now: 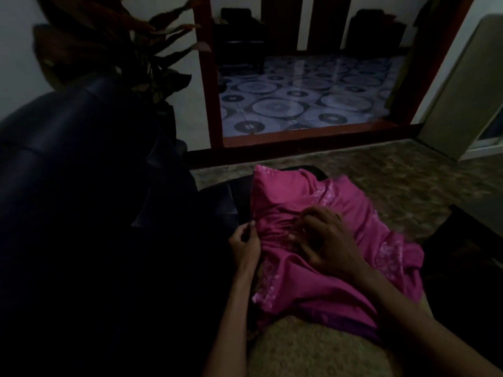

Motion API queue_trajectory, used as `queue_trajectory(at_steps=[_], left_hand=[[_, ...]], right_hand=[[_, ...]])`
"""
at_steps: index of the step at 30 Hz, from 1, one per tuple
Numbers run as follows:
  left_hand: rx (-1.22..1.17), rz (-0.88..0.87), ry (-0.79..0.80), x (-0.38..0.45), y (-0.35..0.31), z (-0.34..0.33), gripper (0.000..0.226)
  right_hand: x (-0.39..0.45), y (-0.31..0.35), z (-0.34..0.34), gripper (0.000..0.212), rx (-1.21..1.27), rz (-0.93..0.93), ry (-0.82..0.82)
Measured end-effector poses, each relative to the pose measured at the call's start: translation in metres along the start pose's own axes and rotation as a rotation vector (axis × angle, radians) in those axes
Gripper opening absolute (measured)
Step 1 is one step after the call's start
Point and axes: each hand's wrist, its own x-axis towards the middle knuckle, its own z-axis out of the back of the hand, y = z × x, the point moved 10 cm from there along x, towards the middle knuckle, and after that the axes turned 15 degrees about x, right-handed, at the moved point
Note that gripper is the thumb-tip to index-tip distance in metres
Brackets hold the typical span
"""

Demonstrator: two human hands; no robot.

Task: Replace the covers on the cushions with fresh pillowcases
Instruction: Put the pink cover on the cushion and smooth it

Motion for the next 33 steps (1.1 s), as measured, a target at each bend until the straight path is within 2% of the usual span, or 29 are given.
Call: queue_trajectory(at_steps=[2,5,9,13,16,18,20,21,24,27,29,31,33], left_hand=[[-0.02,-0.04,0.042,-0.003,-0.01,-0.005,0.02],[-0.05,-0.17,0.103,-0.015,-0.053,-0.016,0.003],[-0.073,-0.413,0.269,-0.061,-0.123,-0.048,0.018],[-0.037,-0.686,0.432,-0.099,-0.17,-0.08,0.011],[0.043,-0.841,0.413,-0.113,-0.187,-0.1,0.009],[0.036,-0.829,0.372,-0.111,-0.19,-0.107,0.006],[-0.076,-0.72,0.433,-0.104,-0.187,-0.112,0.008],[-0.116,-0.693,0.48,-0.101,-0.189,-0.112,0.016],[-0.043,-0.795,0.619,-0.096,-0.198,-0.12,0.054],[0.059,-0.849,0.663,-0.086,-0.2,-0.128,0.044],[0.059,-0.817,0.61,-0.083,-0.198,-0.132,0.044],[-0.012,-0.718,0.49,-0.081,-0.188,-0.131,0.037],[-0.07,-0.615,0.364,-0.079,-0.17,-0.132,0.027]], right_hand=[[-0.002,-0.009,0.015,0.016,0.085,-0.07,-0.085],[-0.005,-0.028,0.051,0.021,0.28,-0.209,-0.276],[-0.013,-0.044,0.117,0.032,0.516,-0.367,-0.6],[-0.053,-0.054,0.161,0.028,0.535,-0.448,-0.863],[-0.087,-0.057,0.165,0.029,0.48,-0.488,-0.962],[-0.098,-0.053,0.161,0.033,0.503,-0.476,-1.011],[-0.095,-0.041,0.161,0.029,0.419,-0.389,-0.994],[-0.092,-0.035,0.162,0.025,0.34,-0.336,-0.962],[-0.089,-0.037,0.161,0.025,0.246,-0.318,-0.894],[-0.092,-0.051,0.162,0.029,0.363,-0.365,-0.918],[-0.098,-0.067,0.161,0.029,0.455,-0.427,-0.99],[-0.106,-0.085,0.159,0.026,0.493,-0.538,-1.073],[-0.11,-0.1,0.153,0.02,0.499,-0.63,-1.069]])
